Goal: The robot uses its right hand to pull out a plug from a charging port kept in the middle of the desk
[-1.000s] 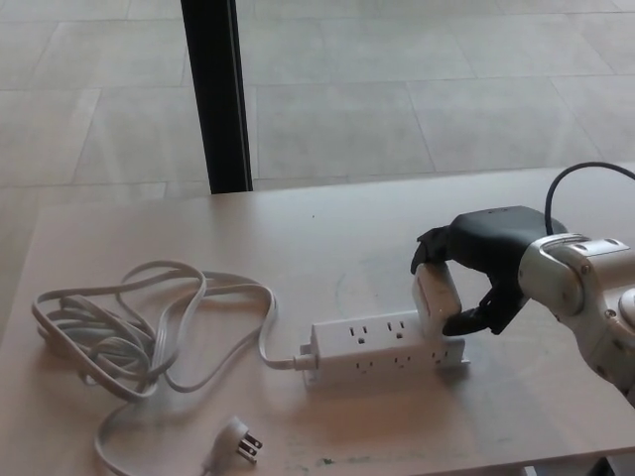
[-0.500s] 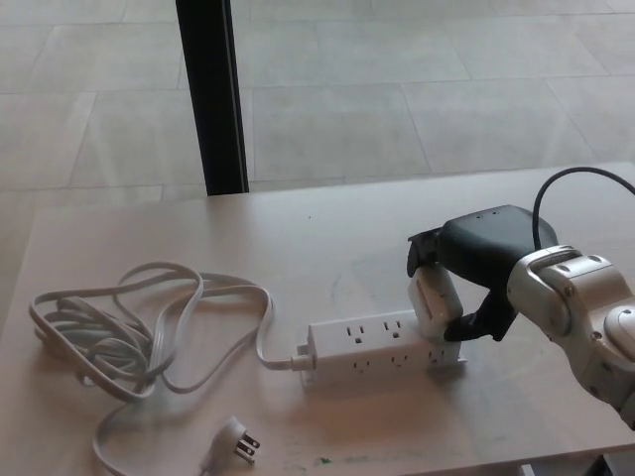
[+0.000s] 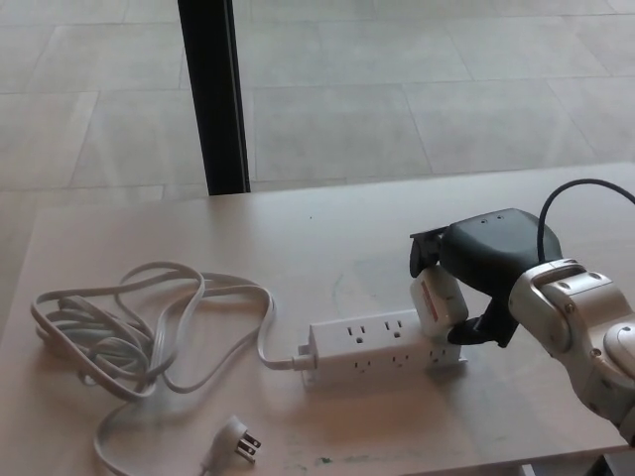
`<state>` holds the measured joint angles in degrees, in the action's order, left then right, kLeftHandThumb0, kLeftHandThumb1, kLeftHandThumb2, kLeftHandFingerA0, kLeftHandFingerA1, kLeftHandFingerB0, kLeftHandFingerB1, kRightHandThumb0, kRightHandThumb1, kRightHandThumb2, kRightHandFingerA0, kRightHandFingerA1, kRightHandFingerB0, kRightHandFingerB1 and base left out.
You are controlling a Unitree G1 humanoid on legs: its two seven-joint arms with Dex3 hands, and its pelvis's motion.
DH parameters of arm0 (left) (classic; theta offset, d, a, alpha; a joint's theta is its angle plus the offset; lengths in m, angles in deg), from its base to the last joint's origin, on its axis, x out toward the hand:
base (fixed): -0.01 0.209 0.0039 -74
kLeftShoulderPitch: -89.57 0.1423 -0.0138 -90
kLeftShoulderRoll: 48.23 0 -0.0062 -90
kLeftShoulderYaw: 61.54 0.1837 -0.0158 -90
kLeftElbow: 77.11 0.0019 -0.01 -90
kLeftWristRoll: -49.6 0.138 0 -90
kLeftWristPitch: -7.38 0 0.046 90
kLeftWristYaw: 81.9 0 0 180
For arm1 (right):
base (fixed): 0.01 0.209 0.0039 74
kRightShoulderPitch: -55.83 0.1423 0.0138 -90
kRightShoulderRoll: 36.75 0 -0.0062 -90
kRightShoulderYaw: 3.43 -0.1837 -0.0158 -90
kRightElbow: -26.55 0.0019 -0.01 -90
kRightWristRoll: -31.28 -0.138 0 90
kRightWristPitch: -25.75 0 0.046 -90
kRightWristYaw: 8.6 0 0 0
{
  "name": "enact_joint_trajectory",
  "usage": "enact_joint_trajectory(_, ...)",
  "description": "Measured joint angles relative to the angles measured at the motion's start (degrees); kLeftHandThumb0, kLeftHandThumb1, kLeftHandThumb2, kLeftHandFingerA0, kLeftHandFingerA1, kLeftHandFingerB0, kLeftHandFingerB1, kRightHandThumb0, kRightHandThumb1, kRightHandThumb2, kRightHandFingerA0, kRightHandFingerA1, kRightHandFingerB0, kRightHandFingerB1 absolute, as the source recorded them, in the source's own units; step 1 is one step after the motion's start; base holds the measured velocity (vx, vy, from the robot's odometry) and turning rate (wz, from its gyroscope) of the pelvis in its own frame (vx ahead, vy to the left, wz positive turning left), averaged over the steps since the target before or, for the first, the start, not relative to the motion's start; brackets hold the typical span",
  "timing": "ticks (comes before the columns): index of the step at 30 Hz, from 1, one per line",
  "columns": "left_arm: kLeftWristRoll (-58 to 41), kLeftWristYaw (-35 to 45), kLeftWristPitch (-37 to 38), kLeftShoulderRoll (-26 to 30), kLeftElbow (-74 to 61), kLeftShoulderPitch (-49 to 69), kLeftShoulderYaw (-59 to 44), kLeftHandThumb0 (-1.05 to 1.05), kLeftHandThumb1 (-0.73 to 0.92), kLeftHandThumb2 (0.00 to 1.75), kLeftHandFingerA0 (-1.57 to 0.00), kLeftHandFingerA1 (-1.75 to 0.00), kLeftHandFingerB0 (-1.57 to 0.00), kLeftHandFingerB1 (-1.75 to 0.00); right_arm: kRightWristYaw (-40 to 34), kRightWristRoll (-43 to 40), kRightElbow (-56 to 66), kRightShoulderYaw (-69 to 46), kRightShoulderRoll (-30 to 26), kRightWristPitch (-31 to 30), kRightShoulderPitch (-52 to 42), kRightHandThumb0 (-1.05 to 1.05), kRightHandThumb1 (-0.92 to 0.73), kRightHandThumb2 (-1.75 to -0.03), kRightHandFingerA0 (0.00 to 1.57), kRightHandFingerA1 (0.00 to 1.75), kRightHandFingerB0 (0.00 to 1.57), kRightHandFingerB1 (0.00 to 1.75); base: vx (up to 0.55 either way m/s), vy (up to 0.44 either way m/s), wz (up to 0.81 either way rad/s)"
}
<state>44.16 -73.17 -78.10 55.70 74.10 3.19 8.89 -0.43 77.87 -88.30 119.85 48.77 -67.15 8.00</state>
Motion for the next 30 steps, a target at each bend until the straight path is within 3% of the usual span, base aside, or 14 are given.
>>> enact_joint_trajectory(9, -0.4, 0.1, 0.0, 0.0, -0.1, 0.2, -0.4, -0.80, 0.84, 1.20, -0.61, -0.64, -0.38, -0.53, 0.3, 0.3, 0.1, -1.0, 0.4, -0.1, 0.0, -0.35, -0.51, -0.89, 0.92, 1.70, 0.78, 0.77, 0.00, 0.000, 0.00)
enact_joint_trajectory(10, -0.4, 0.3, 0.0, 0.0, -0.1, 0.2, -0.6, -0.81, 0.84, 1.21, -0.61, -0.63, -0.38, -0.53, 0.6, 0.3, 0.3, -1.2, 0.4, -0.1, 0.1, -0.40, -0.47, -1.04, 1.15, 1.30, 0.82, 1.00, 0.00, 0.000, 0.00)
enact_joint_trajectory(11, -0.4, 0.4, 0.0, 0.0, -0.1, 0.2, -0.7, -0.80, 0.84, 1.20, -0.60, -0.62, -0.38, -0.53, 1.0, 0.3, 0.3, -1.3, 0.4, -0.2, 0.4, -0.34, -0.51, -0.91, 0.85, 1.73, 0.81, 1.00, 0.00, 0.000, 0.00)
enact_joint_trajectory(12, -0.4, 0.5, 0.1, 0.0, -0.1, 0.4, -0.7, -0.80, 0.84, 1.21, -0.59, -0.61, -0.38, -0.53, 1.7, 0.3, 0.4, -1.4, 0.3, -0.5, 0.8, -0.30, -0.49, -0.95, 0.84, 1.75, 0.80, 1.19, 0.00, 0.000, 0.00)
enact_joint_trajectory(14, -0.4, 0.7, 0.1, 0.0, -0.1, 0.6, -0.7, -0.80, 0.85, 1.21, -0.59, -0.61, -0.38, -0.52, 2.5, 0.3, 0.5, -2.1, 0.1, -0.7, 1.9, -0.29, -0.47, -1.02, 0.84, 1.75, 0.81, 1.20, 0.00, 0.000, 0.00)
enact_joint_trajectory(16, -0.4, 0.9, 0.1, 0.0, -0.3, 0.9, -0.9, -0.80, 0.85, 1.21, -0.59, -0.62, -0.37, -0.53, 2.8, 0.2, 0.5, -3.1, -0.2, -0.8, 3.5, -0.29, -0.48, -1.01, 0.86, 1.75, 0.77, 1.45, 0.00, 0.000, 0.00)
enact_joint_trajectory(19, -0.5, 1.2, 0.1, 0.0, -0.6, 1.2, -1.2, -0.80, 0.84, 1.20, -0.61, -0.63, -0.38, -0.53, 2.9, 0.2, -0.3, -4.1, -1.2, -0.2, 5.7, -0.33, -0.48, -1.00, 0.87, 1.75, 0.74, 1.54, 0.00, 0.000, 0.00)
enact_joint_trajectory(21, -0.5, 1.3, 0.1, 0.0, -0.6, 1.3, -1.2, -0.78, 0.84, 1.19, -0.60, -0.62, -0.38, -0.53, 2.8, 0.1, -0.7, -4.6, -1.7, 0.3, 6.4, -0.36, -0.43, -1.06, 0.87, 1.75, 0.79, 1.38, 0.00, 0.000, 0.00)
enact_joint_trajectory(22, -0.5, 1.3, 0.1, 0.0, -0.7, 1.4, -1.2, -0.78, 0.84, 1.20, -0.61, -0.62, -0.39, -0.53, 2.9, -0.1, -1.5, -5.1, -2.2, 1.0, 7.5, -0.34, -0.39, -1.03, 1.04, 1.73, 0.85, 1.32, 0.00, 0.000, 0.00)
enact_joint_trajectory(24, -0.5, 1.3, 0.1, 0.0, -0.7, 1.4, -1.4, -0.78, 0.84, 1.20, -0.60, -0.62, -0.38, -0.53, 2.9, -0.6, -1.8, -6.2, -2.6, 1.5, 8.4, -0.33, -0.42, -1.09, 0.91, 1.75, 0.81, 1.36, 0.00, 0.000, 0.00)
enact_joint_trajectory(25, -0.5, 1.3, 0.1, 0.0, -0.7, 1.5, -1.4, -0.79, 0.84, 1.20, -0.61, -0.63, -0.38, -0.53, 2.9, -0.9, -1.8, -6.9, -2.8, 1.9, 8.7, -0.33, -0.43, -1.08, 0.93, 1.75, 0.82, 0.77, 0.00, 0.000, 0.00)
enact_joint_trajectory(26, -0.5, 1.3, 0.1, 0.0, -0.9, 1.5, -1.4, -0.80, 0.84, 1.20, -0.62, -0.63, -0.38, -0.53, 2.9, -1.2, -1.9, -7.3, -3.1, 2.3, 9.0, -0.33, -0.49, -1.03, 0.96, 1.75, 0.79, 0.81, 0.00, 0.000, 0.00)
enact_joint_trajectory(27, -0.5, 1.4, 0.1, 0.0, -0.9, 1.5, -1.5, -0.80, 0.84, 1.20, -0.60, -0.62, -0.38, -0.53, 3.1, -1.4, -1.8, -7.5, -3.3, 2.5, 9.1, -0.33, -0.45, -1.05, 0.95, 1.75, 0.81, 1.24, 0.00, 0.000, 0.00)
enact_joint_trajectory(30, -0.5, 1.6, 0.1, 0.0, -0.8, 1.5, -1.5, -0.79, 0.84, 1.21, -0.61, -0.63, -0.38, -0.53, 3.8, -2.0, -1.3, -8.5, -4.6, 3.1, 9.1, -0.39, -0.51, -1.03, 0.94, 1.75, 0.86, 1.03, 0.00, 0.000, 0.00)
